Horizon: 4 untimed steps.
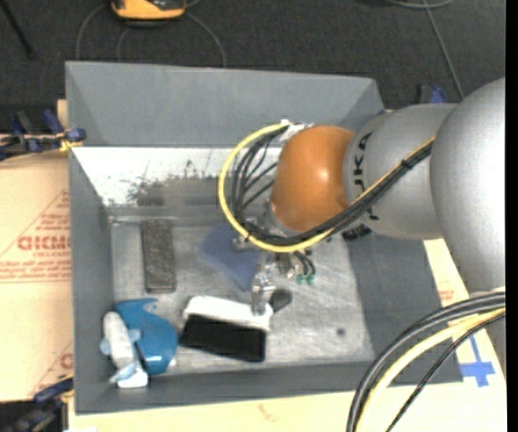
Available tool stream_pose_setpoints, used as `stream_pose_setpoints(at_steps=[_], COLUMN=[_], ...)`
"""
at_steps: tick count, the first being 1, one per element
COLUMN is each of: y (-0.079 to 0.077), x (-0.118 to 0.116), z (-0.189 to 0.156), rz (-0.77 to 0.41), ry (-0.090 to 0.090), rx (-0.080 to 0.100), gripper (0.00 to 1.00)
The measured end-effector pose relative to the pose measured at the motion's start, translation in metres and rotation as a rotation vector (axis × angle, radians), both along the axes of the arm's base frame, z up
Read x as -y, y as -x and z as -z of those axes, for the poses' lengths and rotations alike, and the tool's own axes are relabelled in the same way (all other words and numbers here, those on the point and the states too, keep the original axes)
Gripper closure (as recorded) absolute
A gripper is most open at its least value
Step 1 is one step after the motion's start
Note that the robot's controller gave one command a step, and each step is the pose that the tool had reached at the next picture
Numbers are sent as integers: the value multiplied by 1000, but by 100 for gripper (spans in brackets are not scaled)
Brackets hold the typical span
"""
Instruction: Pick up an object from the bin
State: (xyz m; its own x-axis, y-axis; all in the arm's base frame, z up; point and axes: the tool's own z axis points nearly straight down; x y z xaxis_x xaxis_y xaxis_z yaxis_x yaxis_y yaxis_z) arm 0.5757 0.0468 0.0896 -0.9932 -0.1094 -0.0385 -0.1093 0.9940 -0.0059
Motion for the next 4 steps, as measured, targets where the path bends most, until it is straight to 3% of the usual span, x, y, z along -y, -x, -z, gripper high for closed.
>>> stream_pose_setpoints(at_steps=[1, 2, 3, 4], y=[-3, -13, -25, -25], x=[-17, -20, -52, -71], z=[7, 9, -2, -3], rz=[55, -83, -291, -279], ry=[4, 2, 7, 1], rx=[-10, -15, -32, -31], gripper=[0, 0, 0, 0])
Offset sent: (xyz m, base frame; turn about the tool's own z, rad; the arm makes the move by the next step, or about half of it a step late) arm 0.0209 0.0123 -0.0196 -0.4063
